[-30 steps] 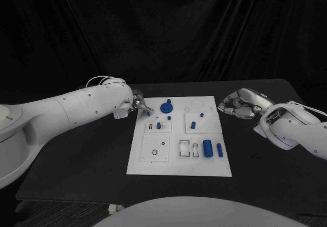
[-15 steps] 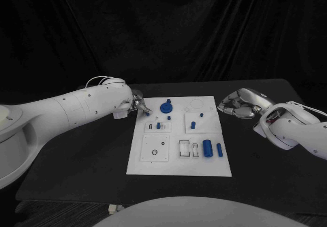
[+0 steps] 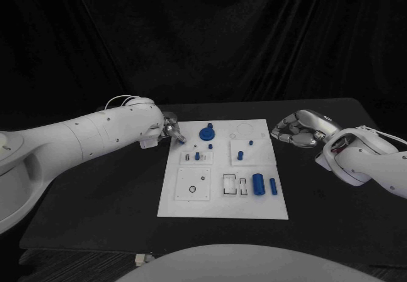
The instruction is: Assemble the parts on the task board
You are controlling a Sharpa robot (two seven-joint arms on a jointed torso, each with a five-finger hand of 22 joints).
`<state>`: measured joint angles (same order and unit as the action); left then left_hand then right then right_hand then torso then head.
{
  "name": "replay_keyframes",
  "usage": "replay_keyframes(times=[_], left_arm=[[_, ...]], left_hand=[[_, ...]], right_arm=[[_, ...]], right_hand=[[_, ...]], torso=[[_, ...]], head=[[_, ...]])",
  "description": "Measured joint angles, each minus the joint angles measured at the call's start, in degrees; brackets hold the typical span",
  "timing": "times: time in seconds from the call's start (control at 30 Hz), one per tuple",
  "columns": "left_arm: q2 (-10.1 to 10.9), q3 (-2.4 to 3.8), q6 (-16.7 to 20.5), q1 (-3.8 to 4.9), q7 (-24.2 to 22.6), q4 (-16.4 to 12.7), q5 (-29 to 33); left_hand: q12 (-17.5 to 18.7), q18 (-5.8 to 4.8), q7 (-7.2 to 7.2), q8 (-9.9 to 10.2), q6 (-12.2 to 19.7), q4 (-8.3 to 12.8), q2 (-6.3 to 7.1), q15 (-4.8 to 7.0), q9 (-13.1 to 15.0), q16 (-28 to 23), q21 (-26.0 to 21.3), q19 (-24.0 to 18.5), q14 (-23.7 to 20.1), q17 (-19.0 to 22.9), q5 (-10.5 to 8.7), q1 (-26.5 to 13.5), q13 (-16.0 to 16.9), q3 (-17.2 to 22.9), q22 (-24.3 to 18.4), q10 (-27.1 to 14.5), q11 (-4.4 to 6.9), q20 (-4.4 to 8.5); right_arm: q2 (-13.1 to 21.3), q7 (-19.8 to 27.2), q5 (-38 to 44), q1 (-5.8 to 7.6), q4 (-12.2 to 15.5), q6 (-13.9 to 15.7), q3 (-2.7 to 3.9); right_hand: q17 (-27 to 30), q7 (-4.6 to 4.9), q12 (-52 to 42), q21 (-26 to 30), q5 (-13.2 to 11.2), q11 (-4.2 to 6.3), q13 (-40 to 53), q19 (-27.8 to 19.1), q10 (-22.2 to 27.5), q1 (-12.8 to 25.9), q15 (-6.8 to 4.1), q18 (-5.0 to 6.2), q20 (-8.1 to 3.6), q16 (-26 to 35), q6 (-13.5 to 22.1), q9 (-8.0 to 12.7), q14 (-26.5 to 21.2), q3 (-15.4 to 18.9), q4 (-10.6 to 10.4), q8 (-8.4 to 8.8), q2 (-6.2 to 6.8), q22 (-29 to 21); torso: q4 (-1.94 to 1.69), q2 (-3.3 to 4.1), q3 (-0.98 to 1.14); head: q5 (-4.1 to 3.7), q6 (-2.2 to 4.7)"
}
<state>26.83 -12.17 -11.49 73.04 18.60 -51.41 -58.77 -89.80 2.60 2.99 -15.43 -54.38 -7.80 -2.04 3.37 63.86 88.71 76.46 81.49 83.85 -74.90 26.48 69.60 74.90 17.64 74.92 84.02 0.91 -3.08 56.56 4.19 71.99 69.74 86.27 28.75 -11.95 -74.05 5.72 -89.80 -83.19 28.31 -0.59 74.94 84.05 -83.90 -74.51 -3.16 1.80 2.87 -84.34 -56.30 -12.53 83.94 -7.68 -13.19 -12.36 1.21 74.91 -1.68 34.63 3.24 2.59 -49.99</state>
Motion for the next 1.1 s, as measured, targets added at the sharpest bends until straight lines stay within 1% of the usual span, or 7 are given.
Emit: replay_keyframes(times=[0.13, 0.23, 0.43, 0.63, 0.67, 0.77, 1.1], left_arm=[[0.86, -0.01, 0.87, 0.00, -0.86, -1.03, 0.00], [1.83, -0.01, 1.68, 0.00, -1.26, -2.29, 0.11], [4.81, 0.00, 3.14, 0.22, -0.99, -6.81, 3.05], [8.96, 0.01, 4.22, 1.61, 0.65, -14.20, 6.67], [9.79, 0.02, 4.43, 1.82, 1.15, -15.89, 7.26], [11.46, 0.02, 4.80, 2.07, 2.76, -19.67, 8.37], [13.71, -0.03, 5.49, 2.20, 7.49, -25.47, 10.05]], left_hand=[[0.00, 0.00, 0.81, -1.10, -0.81, -0.75, 2.29, 0.21, 1.25, 0.00, 0.65, 0.31, 0.21, 0.00, 1.00, -1.09, 0.00, 4.94, 0.00, -0.16, 0.16, 0.31], [0.00, -0.01, 1.04, -1.43, -1.04, -0.26, 2.94, 0.21, 1.35, 0.00, 0.65, 0.32, 0.21, 0.00, 1.00, -1.73, 0.00, 7.00, 0.00, 0.02, 0.41, 0.31], [0.00, 0.00, 1.15, -1.44, -1.15, 0.11, 3.69, 0.42, 1.41, 0.00, 0.88, 0.32, -0.01, 0.00, 1.02, -2.50, 0.00, 8.18, -0.01, 0.02, 0.41, 0.31], [0.00, 0.00, 1.22, -1.45, -1.23, -0.02, 4.11, 0.42, 1.41, 0.00, 0.87, 0.32, -0.01, 0.00, 1.33, -2.92, 0.00, 8.34, -0.01, 0.02, 0.41, 0.31], [0.00, 0.00, 1.26, -1.45, -1.27, 1.56, 4.24, 0.42, 1.41, 0.00, 0.87, 0.32, -0.01, 0.00, 1.33, -3.06, 0.00, 10.09, -0.01, 0.02, 0.41, 0.31], [0.00, 0.00, 1.33, -1.45, -1.34, 1.62, 4.37, 0.42, 1.41, 0.00, 0.87, 0.31, -0.01, 0.00, 1.33, -3.19, 0.00, 10.15, -0.01, 0.02, 0.41, 0.31], [0.00, -0.01, 1.19, -1.18, -1.20, 1.63, 4.44, 0.42, 1.41, 0.00, 0.61, 0.11, -0.01, 0.00, 1.33, -3.27, 0.00, 10.14, -0.01, 0.02, 0.41, 0.51]], right_arm=[[-0.06, -0.06, 0.00, -0.04, -0.07, -0.07, 0.00], [-0.09, -0.12, 0.00, -0.07, -0.14, -0.15, 0.00], [-0.13, -0.29, 0.00, -0.12, -0.25, -0.31, 0.00], [-0.12, -0.57, 0.00, -0.15, -0.31, -0.50, 0.00], [-0.12, -0.65, -0.01, -0.17, -0.34, -0.54, 0.00], [-0.12, -0.79, -0.01, -0.18, -0.35, -0.59, 0.00], [0.00, -1.03, -0.01, -0.28, -0.24, -0.64, 0.00]], right_hand=[[0.01, 0.00, 0.00, 0.00, 0.27, 0.00, 0.00, 0.00, 0.00, -0.37, 0.00, 0.00, 0.00, 0.00, 0.00, 0.00, 0.00, -0.16, 0.16, 0.00, -0.38, 0.00], [0.12, 0.00, 0.00, 0.00, 0.27, 0.00, -0.01, 0.00, 0.00, -0.38, 0.00, 0.00, 0.00, 0.00, 0.00, 0.00, 0.00, -0.32, 0.32, 0.00, -0.38, 0.00], [0.17, 0.00, 0.00, 0.00, 0.53, 0.00, -0.01, 0.00, 0.00, -0.38, 0.00, 0.00, 0.00, 0.00, 0.00, 0.00, 0.00, -0.55, 0.56, 0.00, -0.38, 0.00], [0.22, 0.00, 0.00, 0.00, 0.62, 0.00, -0.01, 0.00, 0.00, -0.61, 0.00, 0.00, 0.00, 0.00, 0.00, -0.05, 0.00, -0.55, 0.55, 0.00, -0.60, 0.00], [0.23, 0.00, 0.00, 0.00, 0.74, 0.00, -0.01, 0.00, 0.00, -0.60, 0.00, 0.00, 0.00, 0.00, 0.00, -0.05, 0.00, -0.55, 0.55, 0.00, -0.60, 0.00], [0.23, 0.00, 0.00, 0.00, 0.75, 0.00, -0.02, 0.00, 0.00, -0.60, 0.00, 0.00, 0.00, 0.00, 0.00, -0.05, 0.00, -0.55, 0.56, 0.00, -0.61, 0.01], [0.23, 0.00, 0.00, 0.00, 0.75, 0.00, -0.02, 0.00, 0.00, -0.60, 0.00, 0.00, 0.00, 0.00, 0.00, -0.04, 0.00, -0.72, 0.72, 0.00, -0.60, 0.04]], torso=[[-0.01, -0.02, 0.00], [-0.01, -0.02, 0.00], [-0.01, -0.02, 0.00], [-0.02, -0.02, 0.00], [-0.04, -0.03, 0.00], [-0.04, -0.07, 0.00], [-0.04, -0.09, 0.02]], head=[[0.08, 0.00], [0.18, 0.00], [0.25, 0.00], [0.32, 0.00], [0.38, 0.00], [0.53, 0.00], [0.88, 0.00]])
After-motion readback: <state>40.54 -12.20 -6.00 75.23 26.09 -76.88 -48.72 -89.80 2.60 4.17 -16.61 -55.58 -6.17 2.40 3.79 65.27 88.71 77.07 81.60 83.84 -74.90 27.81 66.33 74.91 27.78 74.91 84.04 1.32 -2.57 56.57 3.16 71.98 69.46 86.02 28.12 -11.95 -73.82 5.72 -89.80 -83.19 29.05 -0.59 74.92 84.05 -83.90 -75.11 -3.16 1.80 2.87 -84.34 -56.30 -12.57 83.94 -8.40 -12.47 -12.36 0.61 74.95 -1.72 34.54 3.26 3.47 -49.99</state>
